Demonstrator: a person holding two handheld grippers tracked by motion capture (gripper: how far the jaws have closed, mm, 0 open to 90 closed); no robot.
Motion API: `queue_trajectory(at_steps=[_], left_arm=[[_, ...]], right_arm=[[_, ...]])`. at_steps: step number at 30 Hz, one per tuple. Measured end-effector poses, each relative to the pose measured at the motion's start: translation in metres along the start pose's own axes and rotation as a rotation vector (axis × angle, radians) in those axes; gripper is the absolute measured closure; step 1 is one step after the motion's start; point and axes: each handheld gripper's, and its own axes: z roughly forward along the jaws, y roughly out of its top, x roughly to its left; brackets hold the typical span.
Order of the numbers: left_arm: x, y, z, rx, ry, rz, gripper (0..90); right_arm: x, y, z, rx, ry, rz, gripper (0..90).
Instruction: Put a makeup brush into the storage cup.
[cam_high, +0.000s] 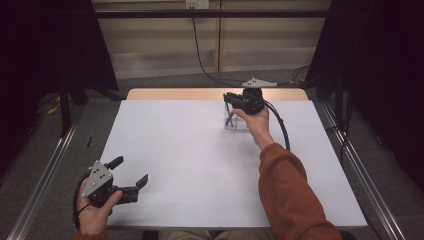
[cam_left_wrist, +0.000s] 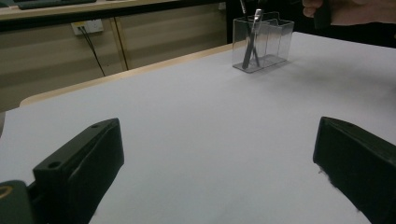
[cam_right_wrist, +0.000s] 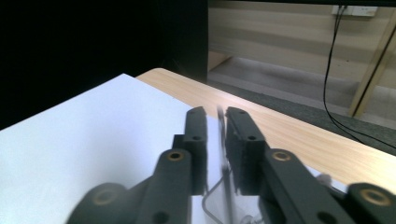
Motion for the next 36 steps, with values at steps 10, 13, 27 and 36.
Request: queue_trajectory(at_steps=[10,13,27,36], left_arm=[[0.0,0.0,0.0,0.002,0.001,-0.002,1.9],[0.0,0.0,0.001,0.002,0.001,-0.003,1.9],[0.001,0.0,0.003,0.006,0.007,-0.016,1.9],[0.001,0.001,0.005,0.01,-0.001,-0.008,1.9]], right_arm=[[-0.001,0.003,-0.006,-0.019,0.007,0.001,54.8],[-0.001,0.003,-0.007,-0.025,0.009,0.002,48.2],[-0.002,0.004,-0.01,-0.021,0.034,-0.004,19.6],[-0.003,0.0,-0.017,-0.041,0.006,0.024,4.7]])
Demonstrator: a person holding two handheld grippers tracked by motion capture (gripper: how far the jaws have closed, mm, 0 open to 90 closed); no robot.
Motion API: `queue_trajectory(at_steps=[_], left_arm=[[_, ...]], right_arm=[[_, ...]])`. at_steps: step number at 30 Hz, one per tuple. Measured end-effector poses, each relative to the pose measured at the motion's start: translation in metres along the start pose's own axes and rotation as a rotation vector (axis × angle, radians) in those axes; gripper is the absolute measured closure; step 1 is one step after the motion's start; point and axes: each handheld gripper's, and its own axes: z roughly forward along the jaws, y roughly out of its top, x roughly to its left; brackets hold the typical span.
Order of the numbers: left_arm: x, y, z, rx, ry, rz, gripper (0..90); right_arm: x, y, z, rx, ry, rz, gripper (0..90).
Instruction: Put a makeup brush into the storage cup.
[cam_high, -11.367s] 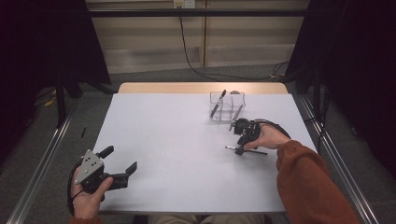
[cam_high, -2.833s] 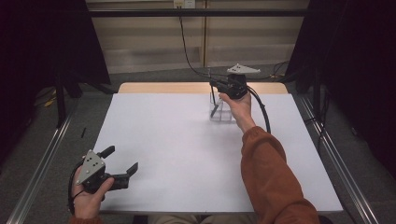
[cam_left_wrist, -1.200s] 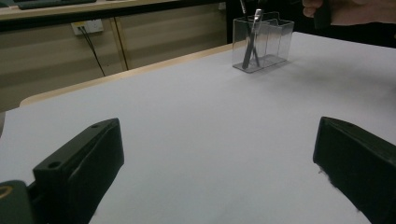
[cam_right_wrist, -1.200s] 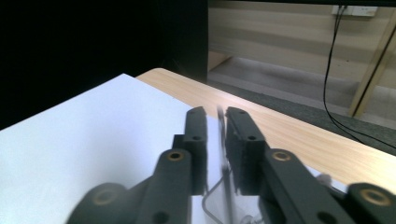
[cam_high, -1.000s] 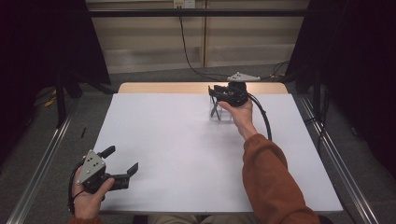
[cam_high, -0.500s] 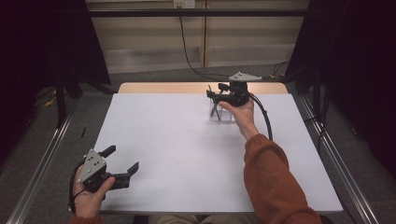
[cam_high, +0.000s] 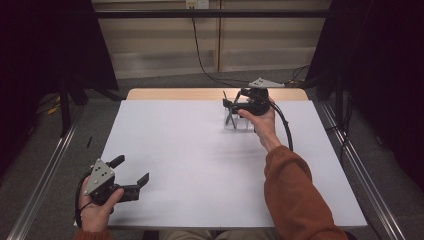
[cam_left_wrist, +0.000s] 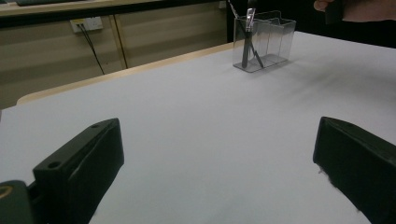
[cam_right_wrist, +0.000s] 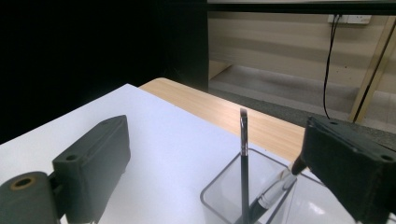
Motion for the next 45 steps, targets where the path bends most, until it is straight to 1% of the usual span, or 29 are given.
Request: queue_trajectory(at_steps=[1,3,5,8,11,14,15,16,19,20,26,32,34,38,39,41,42,43,45], left_arm=[[0.0,0.0,0.0,-0.002,-0.001,0.0,1.9],[0.0,0.0,0.0,-0.002,-0.003,0.002,1.9],[0.0,0.0,0.0,-0.002,-0.004,0.005,1.9],[0.0,0.0,-0.001,0.0,-0.002,0.005,1.9],[0.0,0.0,-0.002,0.001,-0.004,0.008,1.9],[0.0,-0.001,-0.002,-0.002,-0.003,0.005,1.9],[0.0,-0.001,-0.002,-0.007,-0.004,0.002,1.9],[0.0,-0.001,-0.003,-0.008,-0.002,-0.001,1.8],[0.0,-0.001,-0.003,-0.005,-0.003,0.002,1.9],[0.0,-0.001,-0.003,-0.006,-0.002,0.0,1.9],[0.0,-0.001,-0.003,-0.006,0.001,-0.002,1.9],[0.0,-0.001,-0.003,-0.006,0.003,-0.004,1.9],[0.0,-0.001,-0.003,-0.007,0.004,-0.006,1.9],[0.0,-0.001,-0.003,-0.008,0.005,-0.005,1.9],[0.0,-0.001,-0.003,-0.008,0.005,-0.006,1.9],[0.001,-0.001,-0.003,-0.009,0.007,-0.003,1.9],[0.001,-0.001,-0.004,-0.01,0.01,-0.008,1.9],[0.001,-0.001,-0.003,-0.01,0.011,-0.009,1.9],[0.001,-0.001,-0.003,-0.008,0.012,-0.006,1.8]], right_arm=[[0.0,-0.002,-0.001,0.008,0.005,-0.005,1.9],[-0.001,-0.004,-0.002,0.011,0.004,-0.015,2.1],[-0.001,-0.005,-0.004,0.01,0.0,-0.006,2.6],[-0.001,-0.006,-0.008,0.007,0.012,-0.014,2.5],[0.0,-0.005,-0.01,0.007,-0.006,-0.015,3.4],[0.002,-0.005,-0.013,0.002,-0.012,-0.021,4.0],[0.004,-0.006,-0.014,-0.001,-0.028,-0.026,4.5],[0.005,-0.006,-0.014,-0.005,-0.035,-0.029,4.6],[0.007,-0.009,-0.017,-0.007,-0.034,-0.042,4.0],[0.007,-0.01,-0.018,-0.004,-0.027,-0.039,3.5],[0.007,-0.012,-0.024,-0.018,-0.027,-0.04,3.4],[0.007,-0.017,-0.03,-0.015,-0.031,-0.038,3.3],[0.008,-0.018,-0.033,-0.026,-0.038,-0.041,3.3],[0.01,-0.022,-0.039,-0.021,-0.04,-0.052,3.1],[0.009,-0.024,-0.041,-0.019,-0.033,-0.041,2.8],[0.009,-0.027,-0.045,-0.028,-0.036,-0.037,2.9],[0.009,-0.027,-0.046,-0.031,-0.04,-0.035,2.8],[0.009,-0.029,-0.048,-0.038,-0.038,-0.024,2.9],[0.009,-0.03,-0.052,-0.039,-0.034,-0.022,2.8]])
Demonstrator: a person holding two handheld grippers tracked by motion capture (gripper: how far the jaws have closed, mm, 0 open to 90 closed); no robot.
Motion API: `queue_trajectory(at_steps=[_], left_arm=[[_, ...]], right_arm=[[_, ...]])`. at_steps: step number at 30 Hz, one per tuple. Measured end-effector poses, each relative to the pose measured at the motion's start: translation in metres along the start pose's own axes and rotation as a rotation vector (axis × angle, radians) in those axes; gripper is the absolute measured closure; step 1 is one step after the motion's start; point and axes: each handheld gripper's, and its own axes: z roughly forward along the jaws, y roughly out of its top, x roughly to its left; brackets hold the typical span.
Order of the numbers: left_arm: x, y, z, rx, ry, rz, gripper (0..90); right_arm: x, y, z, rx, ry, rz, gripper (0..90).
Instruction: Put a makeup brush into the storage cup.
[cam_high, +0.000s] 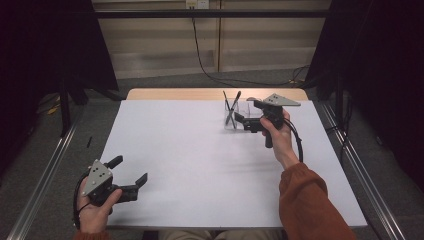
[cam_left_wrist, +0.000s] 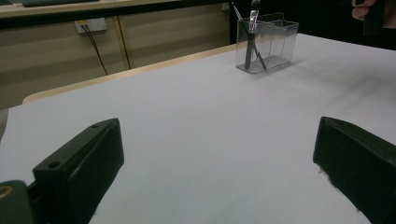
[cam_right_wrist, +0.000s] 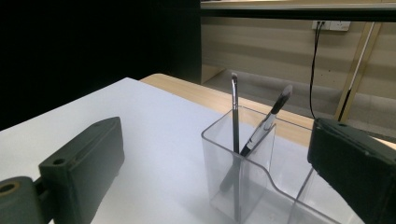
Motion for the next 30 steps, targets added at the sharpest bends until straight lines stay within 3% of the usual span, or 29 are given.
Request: queue_trajectory(at_steps=[9,19,22,30], left_arm=[[0.001,0.0,0.0,0.0,0.003,-0.002,1.9],[0.002,0.001,0.0,-0.005,0.005,-0.009,1.9],[0.002,0.0,0.0,-0.009,0.005,-0.011,1.8],[0.003,0.0,-0.001,-0.012,0.005,-0.02,1.8]], right_arm=[[0.002,-0.006,-0.018,0.003,0.0,-0.012,2.8],[0.001,-0.01,-0.037,-0.022,-0.034,-0.013,3.2],[0.002,-0.012,-0.044,0.001,-0.043,-0.018,3.7],[0.002,-0.018,-0.063,-0.011,-0.055,-0.029,3.4]])
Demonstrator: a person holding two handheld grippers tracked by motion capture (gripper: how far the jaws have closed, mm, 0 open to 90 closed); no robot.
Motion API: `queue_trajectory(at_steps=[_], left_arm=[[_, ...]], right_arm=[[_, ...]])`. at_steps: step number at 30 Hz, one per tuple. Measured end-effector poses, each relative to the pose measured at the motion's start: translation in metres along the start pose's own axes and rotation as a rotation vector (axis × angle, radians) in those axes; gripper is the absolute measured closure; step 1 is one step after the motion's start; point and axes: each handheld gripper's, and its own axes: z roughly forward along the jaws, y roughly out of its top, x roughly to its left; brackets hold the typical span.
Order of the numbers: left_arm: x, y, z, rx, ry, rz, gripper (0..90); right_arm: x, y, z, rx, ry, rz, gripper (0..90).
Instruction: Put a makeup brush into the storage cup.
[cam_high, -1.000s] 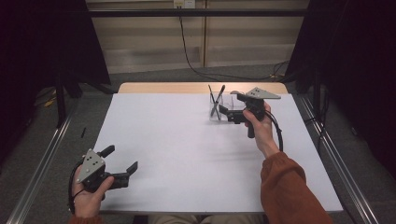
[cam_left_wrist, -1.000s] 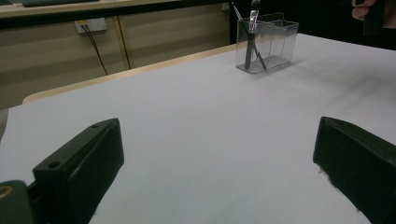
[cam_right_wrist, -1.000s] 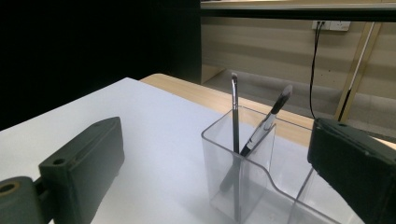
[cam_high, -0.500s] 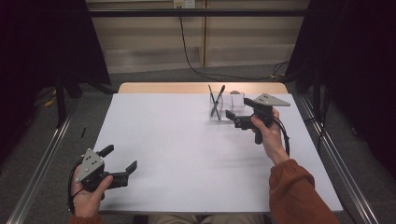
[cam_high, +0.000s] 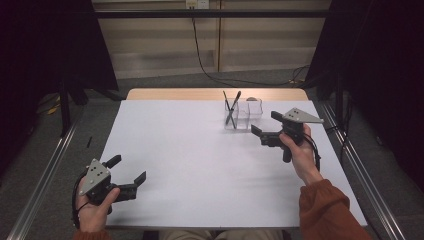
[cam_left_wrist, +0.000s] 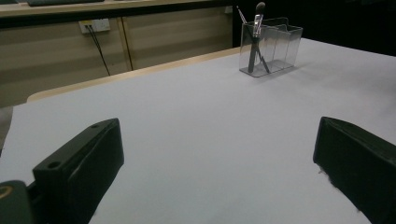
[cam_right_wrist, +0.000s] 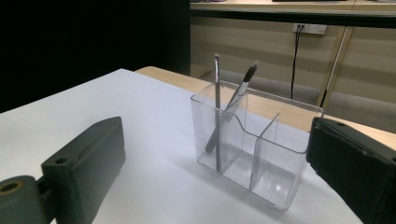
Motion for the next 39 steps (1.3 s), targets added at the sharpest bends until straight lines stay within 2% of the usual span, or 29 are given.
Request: queue_trajectory(at_steps=[11,18,24,28,30,39], left_arm=[[-0.001,0.0,0.0,0.002,-0.005,0.014,1.5],[-0.001,-0.001,-0.001,0.0,0.0,0.01,1.5],[-0.001,-0.001,-0.002,0.001,0.004,0.014,1.4],[-0.001,-0.001,-0.003,-0.001,0.007,0.014,1.4],[-0.002,-0.001,-0.003,-0.001,0.006,0.014,1.5],[-0.002,-0.001,-0.004,-0.003,0.006,0.008,1.4]], right_arm=[[0.002,-0.007,-0.023,-0.008,-0.003,0.004,3.2],[0.001,-0.017,-0.04,0.01,-0.016,0.005,3.4],[0.002,-0.024,-0.056,-0.004,-0.018,0.03,3.2],[0.002,-0.031,-0.064,0.022,-0.027,0.023,3.0],[0.002,-0.032,-0.069,0.009,-0.031,0.029,3.1],[0.006,-0.043,-0.085,0.024,-0.045,0.03,3.1]])
